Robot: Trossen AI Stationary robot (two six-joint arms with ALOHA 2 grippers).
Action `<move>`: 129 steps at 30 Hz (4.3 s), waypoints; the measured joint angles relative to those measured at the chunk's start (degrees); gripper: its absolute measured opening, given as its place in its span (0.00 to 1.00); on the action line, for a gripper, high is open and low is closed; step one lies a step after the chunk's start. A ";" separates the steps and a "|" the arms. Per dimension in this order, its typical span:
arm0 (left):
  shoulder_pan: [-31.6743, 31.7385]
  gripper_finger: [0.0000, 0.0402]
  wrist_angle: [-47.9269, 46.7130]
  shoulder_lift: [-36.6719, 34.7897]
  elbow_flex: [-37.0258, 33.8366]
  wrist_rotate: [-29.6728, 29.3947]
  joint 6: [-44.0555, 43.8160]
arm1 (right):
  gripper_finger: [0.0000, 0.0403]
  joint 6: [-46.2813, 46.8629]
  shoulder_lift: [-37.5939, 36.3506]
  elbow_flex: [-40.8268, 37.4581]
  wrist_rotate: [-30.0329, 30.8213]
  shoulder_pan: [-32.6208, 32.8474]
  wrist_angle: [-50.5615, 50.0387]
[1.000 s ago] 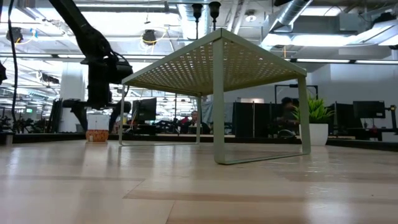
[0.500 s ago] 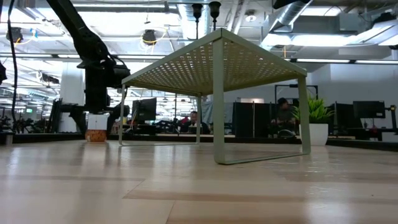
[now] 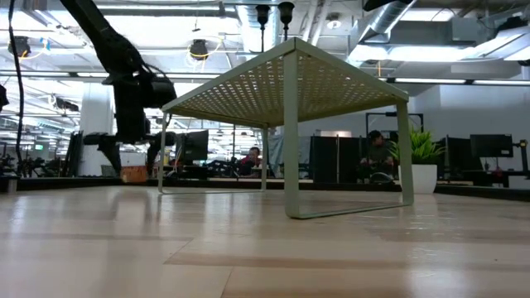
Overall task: Pick & Place candle stick holders
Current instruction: Put the orange scented candle on the shelf
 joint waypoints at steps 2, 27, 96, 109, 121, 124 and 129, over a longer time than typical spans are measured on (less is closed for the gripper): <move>-0.24 0.74 -0.04 -2.47 0.00 -0.33 -0.34 | 0.89 0.00 0.00 0.00 0.00 0.00 0.00; -26.34 0.73 11.04 -35.05 0.06 18.70 -16.77 | 0.89 -1.52 0.00 0.00 -0.04 -0.02 0.02; -55.68 0.79 -2.24 -6.84 21.18 13.85 -26.34 | 0.89 -1.51 -0.02 -0.02 -3.15 0.02 0.02; -55.06 0.84 -1.64 -8.03 22.04 13.90 -27.13 | 0.89 -3.33 -0.02 -0.02 -3.13 0.00 1.08; -57.76 0.84 0.91 -18.51 30.66 4.49 -18.84 | 0.89 -27.51 12.87 5.72 -2.71 2.85 13.42; -57.73 0.84 1.36 -21.23 30.75 1.42 -16.10 | 0.90 -31.61 18.20 9.49 -3.02 4.05 11.46; -57.73 0.84 1.38 -24.04 30.75 -1.38 -11.96 | 0.92 -33.63 25.72 15.55 -3.65 5.33 8.12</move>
